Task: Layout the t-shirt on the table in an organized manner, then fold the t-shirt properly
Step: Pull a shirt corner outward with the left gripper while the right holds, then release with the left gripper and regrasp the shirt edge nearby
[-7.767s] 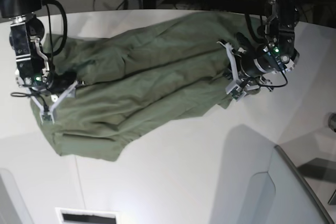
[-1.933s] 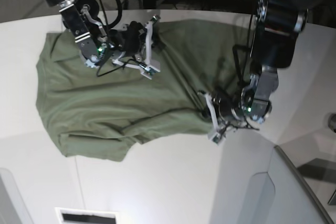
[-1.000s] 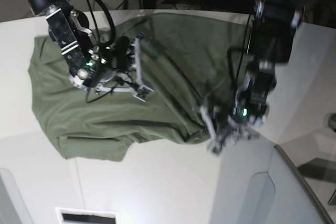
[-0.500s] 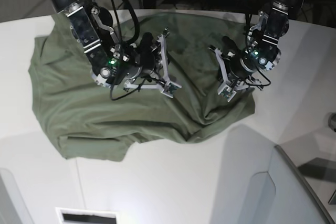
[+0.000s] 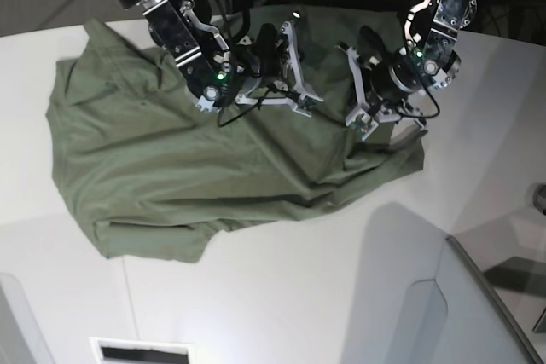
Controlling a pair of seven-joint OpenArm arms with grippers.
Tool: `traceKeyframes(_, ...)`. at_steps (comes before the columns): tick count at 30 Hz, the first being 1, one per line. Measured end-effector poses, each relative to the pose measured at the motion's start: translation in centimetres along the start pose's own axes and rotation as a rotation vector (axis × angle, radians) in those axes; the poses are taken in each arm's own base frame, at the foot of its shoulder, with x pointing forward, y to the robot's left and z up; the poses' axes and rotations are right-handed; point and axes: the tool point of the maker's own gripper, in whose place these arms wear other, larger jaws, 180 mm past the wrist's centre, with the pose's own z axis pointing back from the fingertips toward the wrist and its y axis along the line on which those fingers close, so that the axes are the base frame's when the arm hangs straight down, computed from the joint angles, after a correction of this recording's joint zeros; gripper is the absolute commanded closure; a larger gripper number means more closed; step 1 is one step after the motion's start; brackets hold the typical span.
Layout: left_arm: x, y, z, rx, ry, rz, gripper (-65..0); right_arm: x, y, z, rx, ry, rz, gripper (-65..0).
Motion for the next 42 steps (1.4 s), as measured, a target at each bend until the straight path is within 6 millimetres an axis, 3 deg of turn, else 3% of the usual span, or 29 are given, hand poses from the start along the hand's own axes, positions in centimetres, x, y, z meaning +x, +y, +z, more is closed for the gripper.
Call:
traceKeyframes(6, 4.4, 4.7, -0.9, 0.082, -0.066, -0.012, 0.0, -2.0, -0.1, -1.2, 0.022, 0.038, -0.045, -2.4)
traceKeyframes(10, 5.2, 7.1, -3.2, 0.105, -0.032, 0.039, 0.0, -2.1, 0.1, -1.3, 0.026, 0.034, -0.048, -2.4)
traceKeyframes(15, 7.2, 7.0, -6.3, 0.062, -0.023, 0.107, 0.0, -2.1, 0.3, -1.3, 0.03, 0.033, -0.051, -2.3)
traceKeyframes(18, 7.1, 8.2, -7.6, 0.064, -0.006, 0.138, 0.0, -2.3, 0.4, -1.3, 0.032, 0.039, -0.053, -2.3)
traceKeyframes(24, 6.8, 11.3, -9.5, 0.086, -0.02, 0.202, 0.0, -4.4, -0.3, -0.8, 0.038, 0.061, -0.067, -2.3)
traceKeyframes(29, 7.9, 14.1, -10.1, 0.114, -0.079, 0.252, 0.0, -6.2, -0.4, 0.4, 0.015, 0.076, -0.052, -2.3)
traceKeyframes(35, 14.8, 17.6, -9.3, 0.154, -0.241, 0.265, 0.0, -7.1, -0.6, 0.9, 0.003, 0.114, -0.04, -2.3)
traceKeyframes(39, 17.5, 17.4, -9.4, 0.142, -0.263, 0.218, 0.0, -7.5, -0.9, 1.1, 0.003, 0.114, -0.042, -2.3)
traceKeyframes(42, 18.4, 15.6, -9.9, 0.111, -0.243, 0.204, 0.0, -7.4, -1.1, 1.3, -0.003, 0.12, -0.031, -2.3)
